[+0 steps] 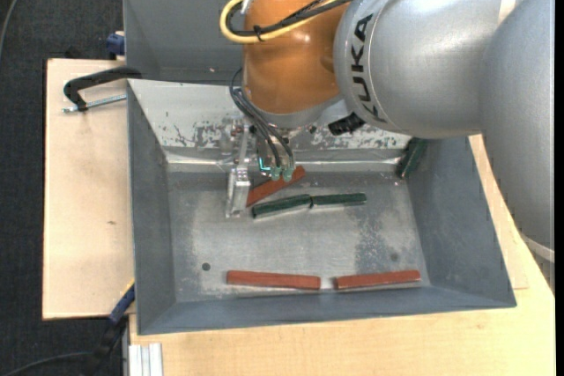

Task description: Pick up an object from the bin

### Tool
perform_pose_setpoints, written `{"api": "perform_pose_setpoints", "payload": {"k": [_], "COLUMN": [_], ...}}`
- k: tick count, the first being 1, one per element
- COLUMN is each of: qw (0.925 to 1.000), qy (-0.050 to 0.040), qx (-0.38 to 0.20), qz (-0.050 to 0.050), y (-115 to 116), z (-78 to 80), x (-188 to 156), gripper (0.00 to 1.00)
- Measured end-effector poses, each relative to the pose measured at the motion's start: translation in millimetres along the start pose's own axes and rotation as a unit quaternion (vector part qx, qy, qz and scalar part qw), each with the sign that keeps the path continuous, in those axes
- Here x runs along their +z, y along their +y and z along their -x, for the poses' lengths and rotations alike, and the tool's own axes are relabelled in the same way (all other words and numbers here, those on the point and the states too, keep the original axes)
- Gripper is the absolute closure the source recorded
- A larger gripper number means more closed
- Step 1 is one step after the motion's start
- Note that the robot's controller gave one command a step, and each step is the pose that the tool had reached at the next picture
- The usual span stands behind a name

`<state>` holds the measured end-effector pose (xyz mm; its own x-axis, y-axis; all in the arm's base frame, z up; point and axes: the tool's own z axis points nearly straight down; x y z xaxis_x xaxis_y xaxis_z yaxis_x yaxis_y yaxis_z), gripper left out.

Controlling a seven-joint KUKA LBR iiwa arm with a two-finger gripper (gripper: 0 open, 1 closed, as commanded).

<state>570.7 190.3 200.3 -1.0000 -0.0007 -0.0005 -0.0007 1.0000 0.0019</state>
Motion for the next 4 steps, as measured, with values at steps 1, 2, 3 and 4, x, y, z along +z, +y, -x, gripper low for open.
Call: {"api": "perform_pose_setpoints", "payload": {"k": [1, 2, 3, 4], "qw": [0.9718, 0.9814, 0.9912, 0.9910], "qy": [-0.0041, 0.0038, 0.0021, -0.0002], "qx": [-0.236, -0.192, -0.132, -0.134], "qz": [0.001, -0.002, -0.001, 0.000], "y": [42, -28, -97, -94], "z": [25.1, -5.7, 23.3, 24.4], "x": [-7, 60, 131, 129], "gripper": [0.00, 0.00, 0.00, 1.00]}}
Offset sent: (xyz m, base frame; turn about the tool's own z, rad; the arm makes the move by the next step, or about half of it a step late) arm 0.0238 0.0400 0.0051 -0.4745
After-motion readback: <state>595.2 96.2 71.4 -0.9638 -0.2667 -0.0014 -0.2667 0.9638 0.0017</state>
